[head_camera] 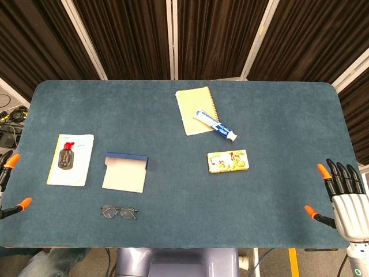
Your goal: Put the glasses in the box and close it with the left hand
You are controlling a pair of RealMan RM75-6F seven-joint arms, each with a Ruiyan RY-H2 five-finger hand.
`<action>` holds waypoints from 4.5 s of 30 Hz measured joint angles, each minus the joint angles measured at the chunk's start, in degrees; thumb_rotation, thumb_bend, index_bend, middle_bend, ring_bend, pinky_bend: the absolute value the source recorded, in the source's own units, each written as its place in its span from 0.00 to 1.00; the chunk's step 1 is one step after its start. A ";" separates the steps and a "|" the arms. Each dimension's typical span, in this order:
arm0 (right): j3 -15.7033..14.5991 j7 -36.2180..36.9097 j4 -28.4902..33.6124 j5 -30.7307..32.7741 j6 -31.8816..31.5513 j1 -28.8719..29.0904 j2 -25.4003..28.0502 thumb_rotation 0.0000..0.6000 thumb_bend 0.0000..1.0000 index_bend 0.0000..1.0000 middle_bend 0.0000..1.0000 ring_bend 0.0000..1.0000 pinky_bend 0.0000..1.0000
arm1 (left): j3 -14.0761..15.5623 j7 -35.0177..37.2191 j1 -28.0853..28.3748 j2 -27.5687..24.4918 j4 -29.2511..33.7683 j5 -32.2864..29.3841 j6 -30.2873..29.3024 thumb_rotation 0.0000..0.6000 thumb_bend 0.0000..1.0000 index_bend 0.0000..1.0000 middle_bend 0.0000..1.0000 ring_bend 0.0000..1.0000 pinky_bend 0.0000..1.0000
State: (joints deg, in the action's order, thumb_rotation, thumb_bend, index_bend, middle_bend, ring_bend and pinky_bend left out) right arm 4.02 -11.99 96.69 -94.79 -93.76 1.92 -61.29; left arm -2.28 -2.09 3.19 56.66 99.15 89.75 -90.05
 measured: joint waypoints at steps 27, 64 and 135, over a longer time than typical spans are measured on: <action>0.25 3.54 0.16 2.28 1.30 0.02 1.14 1.00 0.00 0.00 0.00 0.00 0.00 | 1.52 -11.02 8.62 11.00 2.09 -2.93 19.10 1.00 0.25 0.38 0.00 0.00 0.00; 0.08 5.23 0.34 2.15 1.08 -0.21 1.89 1.00 0.00 0.00 0.00 0.00 0.00 | 2.55 -30.27 16.80 28.85 2.45 -23.55 26.98 1.00 0.45 0.48 0.00 0.00 0.00; 1.01 4.47 -0.58 5.16 3.21 0.64 1.14 1.00 0.00 0.00 0.00 0.00 0.00 | -9.64 -27.84 31.17 26.95 -4.46 -39.35 34.29 1.00 0.47 0.62 0.00 0.00 0.00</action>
State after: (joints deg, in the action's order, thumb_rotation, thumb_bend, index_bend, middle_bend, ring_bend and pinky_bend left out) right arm 5.03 -7.52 96.11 -89.64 -90.55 2.55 -60.15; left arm -11.92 -29.93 34.37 83.61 94.69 50.39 -55.76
